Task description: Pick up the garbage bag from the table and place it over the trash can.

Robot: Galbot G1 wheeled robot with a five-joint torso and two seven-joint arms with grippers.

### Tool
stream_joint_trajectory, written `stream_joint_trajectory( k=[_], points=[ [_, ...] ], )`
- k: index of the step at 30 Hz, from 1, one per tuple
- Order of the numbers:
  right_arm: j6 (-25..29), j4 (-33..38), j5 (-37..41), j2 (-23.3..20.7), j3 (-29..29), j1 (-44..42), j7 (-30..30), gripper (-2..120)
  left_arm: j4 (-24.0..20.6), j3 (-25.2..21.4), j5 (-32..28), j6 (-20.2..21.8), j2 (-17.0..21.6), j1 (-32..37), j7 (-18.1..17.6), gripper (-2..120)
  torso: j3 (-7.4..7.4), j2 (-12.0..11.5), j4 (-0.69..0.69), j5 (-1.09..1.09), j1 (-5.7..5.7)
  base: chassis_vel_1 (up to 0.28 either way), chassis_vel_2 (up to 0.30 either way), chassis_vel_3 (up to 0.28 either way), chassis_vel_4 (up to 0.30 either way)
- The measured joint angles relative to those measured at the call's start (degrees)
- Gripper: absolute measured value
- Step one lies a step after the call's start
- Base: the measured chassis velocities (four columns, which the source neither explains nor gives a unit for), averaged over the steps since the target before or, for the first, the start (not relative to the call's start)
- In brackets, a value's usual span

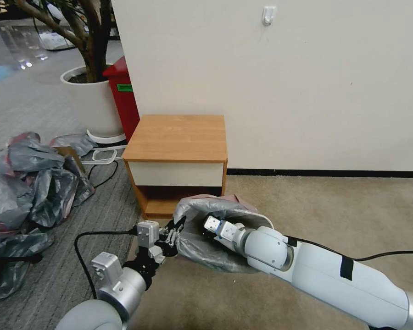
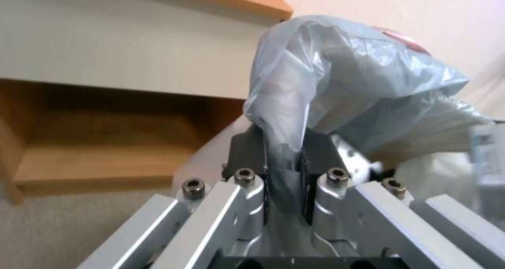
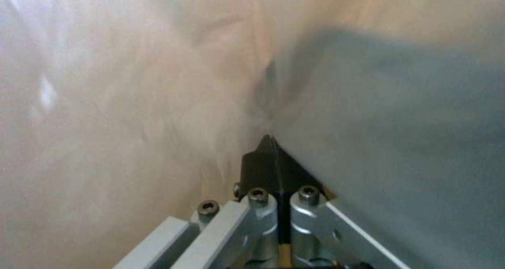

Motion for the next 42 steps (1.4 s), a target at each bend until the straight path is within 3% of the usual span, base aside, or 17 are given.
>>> stream_joint_trajectory(
  k=[10, 19, 33, 37, 42],
  points=[
    [0.02, 2.98, 5.25, -0.90, 0.99, 0.45, 1.25, 0, 3.05, -0.64, -4.10, -0.34, -0.94, -1.70, -2.61, 8, 0.00, 0.00, 0.00, 0.00, 0.00, 0.000, 0.000, 0.000, 0.000],
    [0.09, 5.44, 17.11, -1.79, 3.78, 1.94, 0.60, 0, 5.01, -1.00, -15.17, 0.59, -1.54, -4.02, -7.76, 8, 0.00, 0.00, 0.00, 0.00, 0.00, 0.000, 0.000, 0.000, 0.000],
    [0.13, 8.38, 19.31, -4.13, 7.17, 0.08, 0.59, 0, 6.80, -1.42, -19.92, 1.09, -1.51, -5.23, -10.20, 8, 0.00, 0.00, 0.00, 0.00, 0.00, 0.000, 0.000, 0.000, 0.000],
    [0.14, 10.91, 21.24, -5.03, 9.67, -1.17, 0.69, 0, 7.22, -1.73, -21.39, 1.22, -1.45, -5.44, -10.80, 8, 0.00, 0.00, 0.01, -0.01, 0.00, 0.000, 0.000, 0.000, 0.000],
    [0.19, 15.24, 23.01, -7.18, 17.84, -7.87, 0.74, 0, 7.90, -2.34, -22.81, 1.97, -1.43, -5.34, -11.44, 8, 0.00, 0.00, 0.01, 0.00, 0.00, 0.000, 0.000, 0.000, 0.000]
  ],
)
